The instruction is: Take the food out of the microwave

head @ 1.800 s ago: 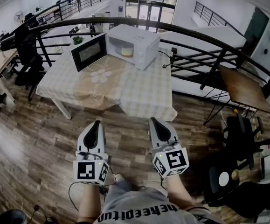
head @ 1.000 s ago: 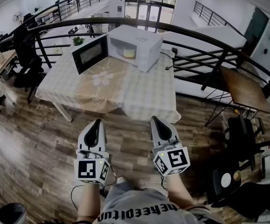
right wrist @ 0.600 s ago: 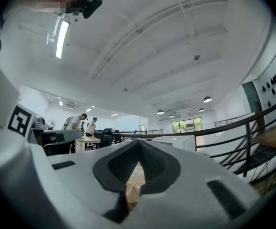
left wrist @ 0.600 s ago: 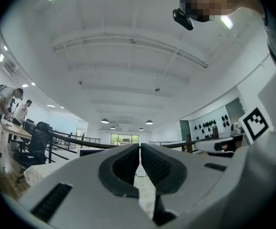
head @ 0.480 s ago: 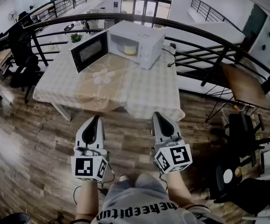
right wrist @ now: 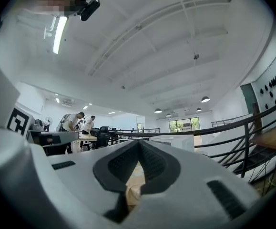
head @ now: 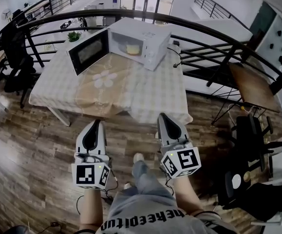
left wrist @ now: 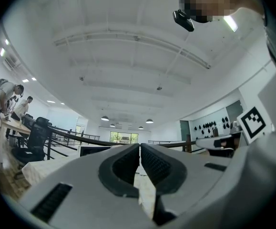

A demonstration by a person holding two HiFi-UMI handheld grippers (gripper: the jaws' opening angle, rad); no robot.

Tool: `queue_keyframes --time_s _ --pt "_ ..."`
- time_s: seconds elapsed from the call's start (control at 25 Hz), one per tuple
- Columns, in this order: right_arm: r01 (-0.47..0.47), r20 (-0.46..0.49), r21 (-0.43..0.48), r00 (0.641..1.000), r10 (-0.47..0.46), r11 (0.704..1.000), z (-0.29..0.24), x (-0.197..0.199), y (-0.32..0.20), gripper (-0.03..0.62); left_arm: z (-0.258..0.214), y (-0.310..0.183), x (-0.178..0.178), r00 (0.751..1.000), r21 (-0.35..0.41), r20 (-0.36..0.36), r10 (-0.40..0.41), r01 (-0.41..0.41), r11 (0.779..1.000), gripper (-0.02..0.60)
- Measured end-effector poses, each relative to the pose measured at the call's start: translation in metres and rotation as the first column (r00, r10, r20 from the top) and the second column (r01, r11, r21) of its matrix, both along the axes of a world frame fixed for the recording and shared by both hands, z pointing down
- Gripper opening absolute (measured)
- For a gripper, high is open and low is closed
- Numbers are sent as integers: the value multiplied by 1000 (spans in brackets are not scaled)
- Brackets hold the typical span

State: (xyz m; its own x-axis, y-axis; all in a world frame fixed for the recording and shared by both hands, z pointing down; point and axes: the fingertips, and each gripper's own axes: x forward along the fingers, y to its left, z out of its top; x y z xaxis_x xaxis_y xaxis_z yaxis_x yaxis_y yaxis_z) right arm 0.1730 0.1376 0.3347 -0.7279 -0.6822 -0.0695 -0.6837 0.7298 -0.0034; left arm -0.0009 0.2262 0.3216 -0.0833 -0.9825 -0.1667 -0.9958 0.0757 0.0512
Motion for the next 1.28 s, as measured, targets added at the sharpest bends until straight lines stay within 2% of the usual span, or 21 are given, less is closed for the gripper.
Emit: queue_keyframes --time_s 0.28,0.52,1.28 --pt "37 1 7 999 -37 999 -1 -34 -33 5 0 -27 -31 999 3 1 -40 40 999 12" --pt "57 9 27 998 -57 998 -7 -56 -84 5 -5 -75 -51 998 10 7 -58 57 998 12" --pt "130 40 50 990 -132 990 -22 -89 -254 5 -26 -240 -69 994 39 36 -104 103 994 12"
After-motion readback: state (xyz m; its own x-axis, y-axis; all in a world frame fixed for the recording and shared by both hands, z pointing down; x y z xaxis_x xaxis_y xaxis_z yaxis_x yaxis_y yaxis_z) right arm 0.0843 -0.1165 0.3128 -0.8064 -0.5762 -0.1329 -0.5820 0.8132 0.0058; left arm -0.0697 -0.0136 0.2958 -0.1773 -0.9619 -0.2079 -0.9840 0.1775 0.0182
